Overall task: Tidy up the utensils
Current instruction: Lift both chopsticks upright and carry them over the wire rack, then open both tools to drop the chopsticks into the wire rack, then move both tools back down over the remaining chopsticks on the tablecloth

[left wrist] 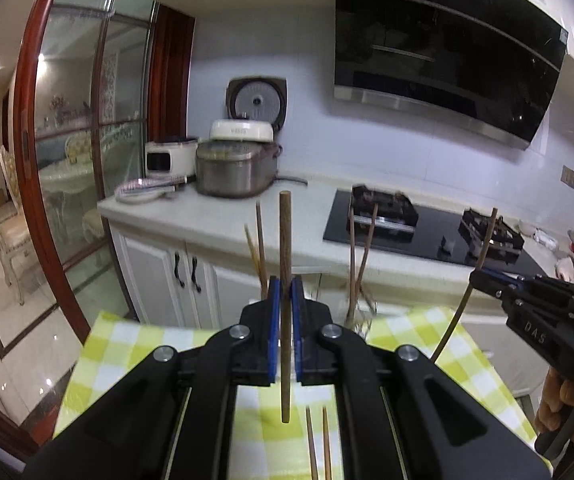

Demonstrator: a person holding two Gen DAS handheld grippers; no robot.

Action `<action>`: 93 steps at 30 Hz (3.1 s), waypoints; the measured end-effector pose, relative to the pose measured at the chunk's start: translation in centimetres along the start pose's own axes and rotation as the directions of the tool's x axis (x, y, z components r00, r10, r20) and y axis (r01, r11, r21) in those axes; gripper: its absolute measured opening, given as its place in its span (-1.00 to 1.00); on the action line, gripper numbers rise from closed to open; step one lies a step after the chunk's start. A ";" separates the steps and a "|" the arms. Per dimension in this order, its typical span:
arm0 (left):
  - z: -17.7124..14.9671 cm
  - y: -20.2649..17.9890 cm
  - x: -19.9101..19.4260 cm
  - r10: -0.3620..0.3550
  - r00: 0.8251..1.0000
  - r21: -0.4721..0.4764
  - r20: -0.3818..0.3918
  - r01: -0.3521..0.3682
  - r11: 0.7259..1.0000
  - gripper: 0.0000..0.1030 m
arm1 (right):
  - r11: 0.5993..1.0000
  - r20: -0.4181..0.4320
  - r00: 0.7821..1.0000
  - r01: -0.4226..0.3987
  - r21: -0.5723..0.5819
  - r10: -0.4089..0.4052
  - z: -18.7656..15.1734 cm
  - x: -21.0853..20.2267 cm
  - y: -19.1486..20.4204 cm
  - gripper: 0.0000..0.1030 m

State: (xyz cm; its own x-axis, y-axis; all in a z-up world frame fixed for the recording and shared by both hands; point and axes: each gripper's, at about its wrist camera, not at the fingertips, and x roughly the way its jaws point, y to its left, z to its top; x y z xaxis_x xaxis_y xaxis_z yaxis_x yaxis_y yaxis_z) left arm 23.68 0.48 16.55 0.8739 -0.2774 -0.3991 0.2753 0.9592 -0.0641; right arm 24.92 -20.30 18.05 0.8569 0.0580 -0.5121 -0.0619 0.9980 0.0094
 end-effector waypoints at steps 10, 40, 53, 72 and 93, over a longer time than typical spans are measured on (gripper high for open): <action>6.5 -1.3 0.4 -0.008 0.993 0.034 0.122 0.004 0.999 -0.89 | 1.000 0.104 0.994 -0.007 -0.014 0.009 7.2 -0.6 1.0 -0.85; 4.9 1.9 12.3 0.010 0.996 -0.063 0.088 -0.004 0.998 -0.89 | 0.997 0.046 0.997 -0.068 0.045 0.066 7.7 11.1 0.9 -0.85; 2.1 2.6 14.2 0.015 1.000 -0.090 0.016 -0.013 0.996 -0.84 | 0.996 -0.024 0.997 -0.071 0.054 0.072 4.5 14.5 1.0 -0.85; 0.4 2.4 11.1 0.021 0.999 -0.110 0.029 -0.017 0.994 -0.14 | 0.992 -0.001 1.000 0.007 0.125 -0.007 1.6 11.5 -1.7 0.14; -9.5 0.8 4.5 0.028 0.997 -0.079 -0.069 -0.034 0.996 0.04 | 0.963 -0.171 0.984 0.097 0.251 -0.055 -13.4 8.0 -5.1 0.34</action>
State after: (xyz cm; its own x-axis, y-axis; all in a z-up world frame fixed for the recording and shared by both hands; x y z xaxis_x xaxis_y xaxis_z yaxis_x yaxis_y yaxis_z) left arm 24.05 0.45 6.00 0.8516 -0.2456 -0.4631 0.2130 0.9694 -0.1225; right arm 25.29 -25.25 2.42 0.7587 -0.0017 -0.6514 0.1523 0.9727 0.1748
